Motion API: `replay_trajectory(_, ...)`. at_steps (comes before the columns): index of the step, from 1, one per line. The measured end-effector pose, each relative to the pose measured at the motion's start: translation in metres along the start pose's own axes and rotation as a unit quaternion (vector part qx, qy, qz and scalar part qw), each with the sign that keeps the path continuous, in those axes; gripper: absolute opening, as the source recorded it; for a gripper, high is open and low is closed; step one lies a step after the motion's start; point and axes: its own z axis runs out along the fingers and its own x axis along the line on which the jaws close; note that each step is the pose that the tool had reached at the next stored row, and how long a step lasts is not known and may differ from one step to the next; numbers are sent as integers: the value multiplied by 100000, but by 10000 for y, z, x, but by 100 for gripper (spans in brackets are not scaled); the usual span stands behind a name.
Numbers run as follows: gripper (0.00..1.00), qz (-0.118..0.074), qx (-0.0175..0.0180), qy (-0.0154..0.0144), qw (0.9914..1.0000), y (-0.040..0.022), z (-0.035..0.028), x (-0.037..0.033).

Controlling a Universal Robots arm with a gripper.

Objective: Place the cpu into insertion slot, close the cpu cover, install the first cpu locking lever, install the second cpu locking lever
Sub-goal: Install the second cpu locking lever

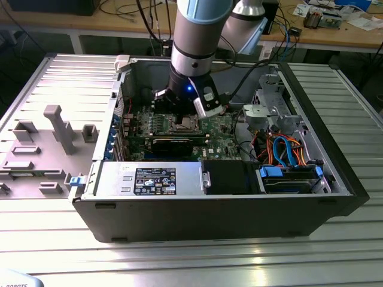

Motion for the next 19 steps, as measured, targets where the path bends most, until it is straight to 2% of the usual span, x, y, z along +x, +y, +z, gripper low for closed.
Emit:
replay_trajectory(6,11,10,-4,112,100000,-24,131,24)
replay_trajectory(10,11,27,-13,201,100000,-37,186,94)
replay_trajectory(15,11,18,-127,206,100000,-80,222,131)
replay_trajectory(16,11,18,-227,204,100000,-83,228,134)
replay_trajectory(19,11,-70,-1142,191,99993,-88,247,151)
